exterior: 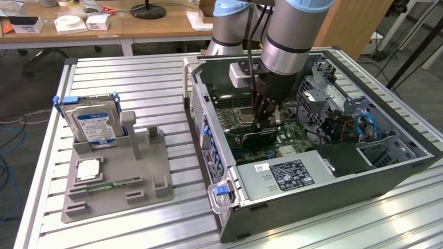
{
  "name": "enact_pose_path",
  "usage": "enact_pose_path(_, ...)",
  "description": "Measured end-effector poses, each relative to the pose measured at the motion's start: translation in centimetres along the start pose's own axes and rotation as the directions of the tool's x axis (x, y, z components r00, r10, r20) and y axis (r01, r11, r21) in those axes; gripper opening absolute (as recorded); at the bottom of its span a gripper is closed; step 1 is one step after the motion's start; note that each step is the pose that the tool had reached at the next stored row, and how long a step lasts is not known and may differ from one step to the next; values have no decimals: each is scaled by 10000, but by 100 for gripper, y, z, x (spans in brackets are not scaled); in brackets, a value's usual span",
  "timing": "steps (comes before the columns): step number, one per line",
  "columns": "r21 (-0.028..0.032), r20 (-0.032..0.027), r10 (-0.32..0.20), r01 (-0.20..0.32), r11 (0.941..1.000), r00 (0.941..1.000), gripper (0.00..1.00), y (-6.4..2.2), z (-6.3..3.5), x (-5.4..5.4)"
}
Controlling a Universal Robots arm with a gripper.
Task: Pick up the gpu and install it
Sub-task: 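Press down on the gpu until it lock into place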
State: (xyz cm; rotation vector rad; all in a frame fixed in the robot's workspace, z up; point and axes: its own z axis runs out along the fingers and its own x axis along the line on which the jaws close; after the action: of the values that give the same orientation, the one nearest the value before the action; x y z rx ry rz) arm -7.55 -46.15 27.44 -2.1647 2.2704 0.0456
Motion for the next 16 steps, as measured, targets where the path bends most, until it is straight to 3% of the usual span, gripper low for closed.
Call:
enact_pose_path(7, -1, -1, -1, 1, 10000, 10000, 11, -3, 0, 0)
enact_pose_path(11, 0, 1, -1, 1, 10000, 10000, 11, -64, 4, -3)
enact_pose_path(16, 55, -24, -2, 2, 10000, 10000, 11, -68, 49, -2)
